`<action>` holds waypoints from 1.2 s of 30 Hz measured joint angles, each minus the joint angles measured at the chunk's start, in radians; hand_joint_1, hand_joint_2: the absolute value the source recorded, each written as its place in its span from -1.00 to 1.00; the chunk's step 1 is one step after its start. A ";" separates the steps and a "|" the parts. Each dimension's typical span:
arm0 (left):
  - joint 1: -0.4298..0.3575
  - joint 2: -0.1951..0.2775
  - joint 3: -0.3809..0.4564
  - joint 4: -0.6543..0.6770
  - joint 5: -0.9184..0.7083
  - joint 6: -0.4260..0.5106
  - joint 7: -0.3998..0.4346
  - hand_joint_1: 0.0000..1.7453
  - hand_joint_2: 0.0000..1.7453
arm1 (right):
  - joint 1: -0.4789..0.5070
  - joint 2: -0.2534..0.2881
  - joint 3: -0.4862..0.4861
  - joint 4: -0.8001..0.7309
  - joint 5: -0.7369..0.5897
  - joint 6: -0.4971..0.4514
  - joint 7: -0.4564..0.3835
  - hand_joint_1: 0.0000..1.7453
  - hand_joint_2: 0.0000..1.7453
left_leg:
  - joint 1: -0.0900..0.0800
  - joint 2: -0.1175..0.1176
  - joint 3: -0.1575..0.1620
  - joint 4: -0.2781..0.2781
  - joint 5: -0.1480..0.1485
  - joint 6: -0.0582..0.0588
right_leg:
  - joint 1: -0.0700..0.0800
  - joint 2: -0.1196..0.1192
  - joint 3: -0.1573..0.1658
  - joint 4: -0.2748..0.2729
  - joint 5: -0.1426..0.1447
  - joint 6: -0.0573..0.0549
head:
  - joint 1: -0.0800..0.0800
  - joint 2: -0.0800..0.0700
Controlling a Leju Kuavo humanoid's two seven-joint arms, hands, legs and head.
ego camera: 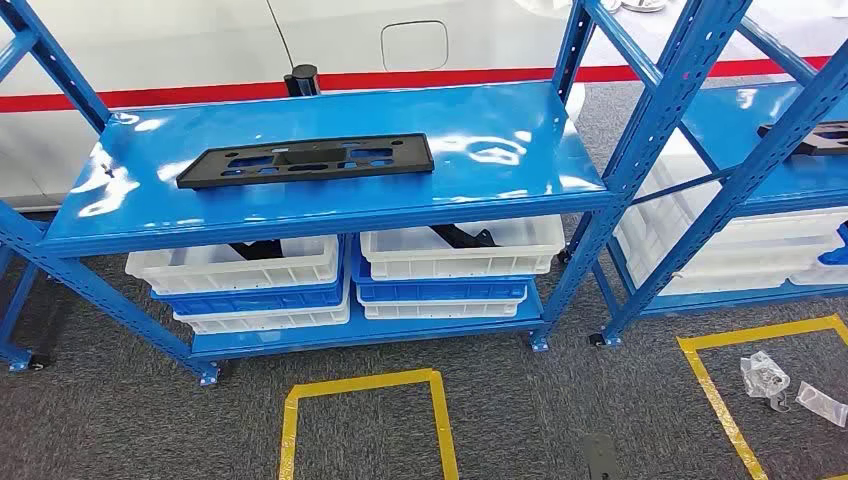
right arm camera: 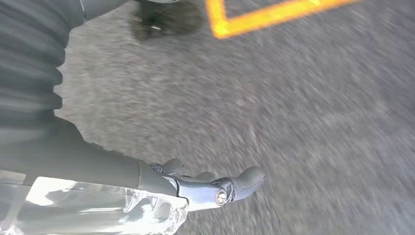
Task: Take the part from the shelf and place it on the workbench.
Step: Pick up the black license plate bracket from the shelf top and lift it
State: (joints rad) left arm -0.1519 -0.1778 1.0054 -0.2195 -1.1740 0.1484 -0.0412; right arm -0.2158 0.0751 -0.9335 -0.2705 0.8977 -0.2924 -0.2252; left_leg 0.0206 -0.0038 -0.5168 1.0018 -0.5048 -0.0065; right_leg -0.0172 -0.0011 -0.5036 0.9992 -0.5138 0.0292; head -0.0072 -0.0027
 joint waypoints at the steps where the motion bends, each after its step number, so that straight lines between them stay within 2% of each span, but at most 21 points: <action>1: -0.001 0.000 0.003 0.001 -0.003 0.000 0.000 -1.00 1.00 | -0.004 -0.005 -0.008 0.000 -0.010 -0.003 -0.015 -1.00 1.00 | 0.000 0.000 0.000 0.000 0.000 0.000 | 0.000 0.000 0.000 0.000 0.000 0.000 | 0.000 0.000; 8: -0.006 -0.004 0.022 0.004 -0.011 -0.003 -0.008 -1.00 1.00 | -0.065 -0.073 -0.075 -0.015 -0.120 -0.024 -0.197 -1.00 1.00 | -0.001 0.000 0.000 0.000 0.000 0.000 | -0.001 0.000 0.000 0.000 0.000 0.001 | 0.000 0.000; 13: -0.006 -0.005 0.028 0.007 -0.012 -0.009 -0.021 -1.00 1.00 | -0.126 -0.134 -0.077 -0.070 -0.203 -0.009 -0.377 -1.00 1.00 | -0.001 0.000 0.000 0.001 0.001 0.002 | -0.002 0.000 0.000 0.000 0.001 0.002 | 0.000 0.000; 17: -0.007 -0.006 0.029 0.009 -0.013 -0.013 -0.025 -1.00 1.00 | -0.153 -0.156 -0.058 -0.116 -0.231 -0.003 -0.391 -1.00 1.00 | -0.001 0.000 -0.001 0.001 0.002 0.003 | -0.002 0.000 0.000 0.000 0.002 0.003 | 0.000 0.000; 22: -0.008 -0.008 0.030 0.009 -0.013 -0.014 -0.034 -1.00 1.00 | -0.149 -0.159 -0.005 -0.190 -0.291 0.018 -0.432 -1.00 1.00 | -0.001 0.000 -0.001 0.001 0.002 0.003 | -0.002 0.000 0.000 0.000 0.002 0.003 | -0.001 0.000; 26: -0.012 -0.011 0.034 0.009 -0.008 -0.013 -0.061 -1.00 1.00 | -0.108 -0.147 0.128 -0.395 -0.366 0.061 -0.422 -1.00 1.00 | -0.002 0.000 -0.002 0.001 0.002 0.003 | -0.002 0.000 0.000 0.000 0.002 0.003 | 0.000 0.000; 31: -0.022 -0.014 0.038 0.009 -0.005 -0.022 -0.090 -1.00 1.00 | -0.012 -0.111 0.437 -0.802 -0.362 0.043 -0.358 -1.00 1.00 | -0.001 0.001 -0.002 0.001 0.002 0.003 | -0.002 0.002 -0.002 0.001 0.002 0.003 | 0.000 0.000; 33: -0.026 -0.014 0.038 0.009 -0.005 -0.024 -0.094 -1.00 1.00 | 0.009 -0.102 0.550 -0.917 -0.351 0.023 -0.336 -1.00 1.00 | -0.001 0.001 -0.001 0.001 0.002 0.003 | -0.002 0.001 -0.002 0.001 0.002 0.003 | -0.001 0.000; 36: -0.029 -0.015 0.038 0.009 -0.005 -0.024 -0.095 -1.00 1.00 | 0.025 -0.099 0.660 -1.025 -0.356 0.004 -0.317 -1.00 1.00 | -0.001 0.000 -0.002 0.000 0.003 0.003 | -0.002 0.000 -0.002 0.001 0.002 0.003 | 0.000 0.000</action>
State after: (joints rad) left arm -0.1804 -0.1929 1.0433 -0.2101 -1.1791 0.1240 -0.1362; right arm -0.1908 -0.0235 -0.2731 -1.2950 0.5420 -0.2886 -0.5425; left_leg 0.0198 -0.0038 -0.5184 1.0023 -0.5022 -0.0034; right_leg -0.0189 -0.0010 -0.5053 1.0001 -0.5122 0.0318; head -0.0075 -0.0027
